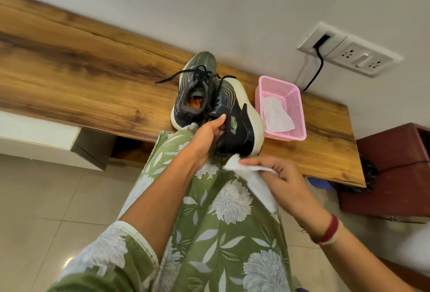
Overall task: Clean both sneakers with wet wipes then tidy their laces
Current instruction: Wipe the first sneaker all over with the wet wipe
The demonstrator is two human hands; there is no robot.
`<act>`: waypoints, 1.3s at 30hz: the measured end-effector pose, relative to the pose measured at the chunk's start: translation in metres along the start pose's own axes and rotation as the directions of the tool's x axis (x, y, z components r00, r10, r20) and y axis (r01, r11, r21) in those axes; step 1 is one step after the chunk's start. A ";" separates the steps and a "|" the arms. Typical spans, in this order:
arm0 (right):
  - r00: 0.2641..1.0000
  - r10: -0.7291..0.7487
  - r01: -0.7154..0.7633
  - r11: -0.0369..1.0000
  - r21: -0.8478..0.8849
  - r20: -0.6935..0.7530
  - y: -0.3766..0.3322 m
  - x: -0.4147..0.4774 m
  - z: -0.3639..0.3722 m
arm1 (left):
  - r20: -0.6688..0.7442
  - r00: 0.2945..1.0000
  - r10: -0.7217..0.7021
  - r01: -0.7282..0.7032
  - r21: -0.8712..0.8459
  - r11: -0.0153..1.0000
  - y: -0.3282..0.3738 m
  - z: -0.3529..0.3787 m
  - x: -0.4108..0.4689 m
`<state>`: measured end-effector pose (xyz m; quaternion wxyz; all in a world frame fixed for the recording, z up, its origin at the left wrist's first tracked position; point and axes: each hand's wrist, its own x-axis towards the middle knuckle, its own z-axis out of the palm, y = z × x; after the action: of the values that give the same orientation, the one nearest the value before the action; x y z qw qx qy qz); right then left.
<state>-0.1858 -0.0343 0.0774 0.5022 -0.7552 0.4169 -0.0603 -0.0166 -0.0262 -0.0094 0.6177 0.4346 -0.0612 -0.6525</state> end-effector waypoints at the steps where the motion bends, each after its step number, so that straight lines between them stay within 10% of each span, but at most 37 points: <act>1: 0.998 0.004 -0.001 0.999 0.042 -0.058 -0.004 0.000 -0.005 | -0.010 1.000 0.013 -0.013 -0.022 1.000 0.000 0.000 -0.001; 8: 0.919 -0.249 0.228 0.968 -0.102 -0.305 -0.025 0.013 -0.022 | -0.035 0.998 0.043 -0.048 -0.163 0.985 -0.002 -0.005 0.004; 12: 0.840 -0.539 0.294 0.550 -0.782 -0.063 -0.003 0.023 0.014 | -0.039 0.998 0.042 -0.048 -0.173 0.984 -0.002 -0.005 0.005; 17: 0.860 -0.497 0.318 0.348 -0.882 0.113 0.019 0.025 0.045 | -0.020 1.000 0.002 -0.003 -0.076 0.997 -0.003 -0.003 0.005; 20: 0.893 -0.440 0.351 0.548 -0.759 0.096 0.013 0.023 0.040 | -0.025 1.000 -0.007 0.008 0.029 1.000 -0.004 0.000 0.006; 23: 0.991 -0.133 0.131 0.986 -0.105 -0.018 -0.012 0.018 0.015 | -0.012 0.999 0.034 -0.032 0.102 0.994 -0.003 0.001 0.005; 30: 0.956 0.124 0.060 0.803 0.593 -0.266 -0.015 0.063 -0.042 | 0.053 0.964 0.259 -0.245 0.551 0.798 -0.006 -0.003 0.003; 35: 0.913 0.179 0.077 0.806 0.586 -0.365 -0.014 0.089 -0.047 | 0.092 0.945 0.314 -0.297 0.640 0.708 -0.009 -0.005 0.008; 39: 0.935 -0.024 0.030 0.999 0.012 -0.354 0.005 0.088 -0.021 | 0.102 0.939 0.329 -0.319 0.615 0.721 -0.006 -0.010 0.011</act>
<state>-0.1423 -0.1102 0.0547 0.4247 -0.7334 0.4893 -0.2058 -0.0130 -0.0296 -0.0242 0.5438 0.6013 -0.3437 -0.4739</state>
